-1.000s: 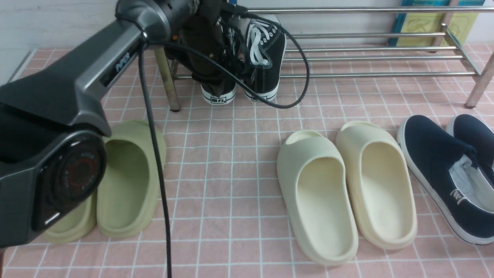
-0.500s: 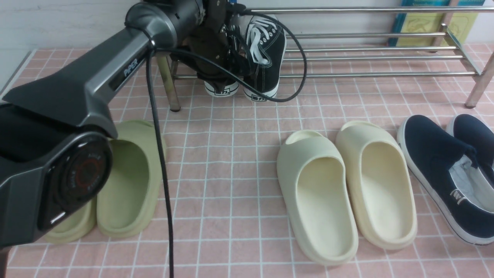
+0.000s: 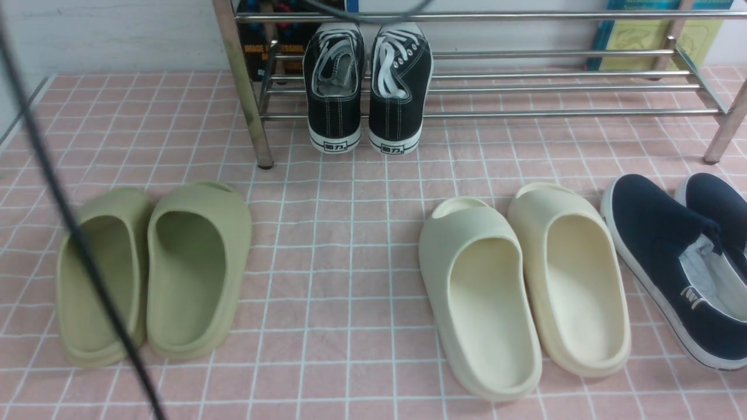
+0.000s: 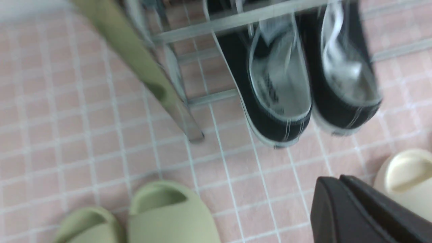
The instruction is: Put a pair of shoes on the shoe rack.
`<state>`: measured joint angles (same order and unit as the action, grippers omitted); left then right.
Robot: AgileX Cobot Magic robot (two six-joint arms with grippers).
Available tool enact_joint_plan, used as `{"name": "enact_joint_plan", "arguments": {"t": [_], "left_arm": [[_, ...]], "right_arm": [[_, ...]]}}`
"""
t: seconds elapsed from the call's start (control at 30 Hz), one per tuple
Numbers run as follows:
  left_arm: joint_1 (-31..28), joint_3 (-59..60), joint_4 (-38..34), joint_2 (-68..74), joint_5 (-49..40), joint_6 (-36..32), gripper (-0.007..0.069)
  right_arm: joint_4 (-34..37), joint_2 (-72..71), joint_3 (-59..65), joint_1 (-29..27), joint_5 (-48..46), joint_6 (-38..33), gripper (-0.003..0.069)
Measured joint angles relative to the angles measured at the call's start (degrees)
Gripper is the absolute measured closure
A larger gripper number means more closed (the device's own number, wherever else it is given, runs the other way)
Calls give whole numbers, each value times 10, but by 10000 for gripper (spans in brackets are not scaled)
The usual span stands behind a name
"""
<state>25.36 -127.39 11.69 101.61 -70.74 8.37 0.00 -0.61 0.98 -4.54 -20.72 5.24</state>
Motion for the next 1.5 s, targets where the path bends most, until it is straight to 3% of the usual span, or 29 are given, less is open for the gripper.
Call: {"name": "enact_joint_plan", "arguments": {"t": [0.13,0.4,0.47,0.63,0.87,1.23,1.33,1.37,1.5], "left_arm": [[0,61,8,-125,0,0,591],[0,334,10,-360,16,22,587],[0,458,16,-457,70,59,585],[0,640,33,-606,172,112,583],[0,758,55,-740,193,154,616],[-4,852,79,-809,230,147,622],[-42,916,78,-836,309,143,622],[-86,971,63,-855,379,132,622],[-169,1078,6,-900,504,89,622]], "right_arm": [[0,0,0,0,0,0,419],[0,0,0,0,0,0,419],[0,0,0,0,0,0,419],[0,0,0,0,0,0,419],[0,0,0,0,0,0,419],[0,0,0,0,0,0,419],[0,0,0,0,0,0,419],[0,0,0,0,0,0,419],[0,0,0,0,0,0,419]]}}
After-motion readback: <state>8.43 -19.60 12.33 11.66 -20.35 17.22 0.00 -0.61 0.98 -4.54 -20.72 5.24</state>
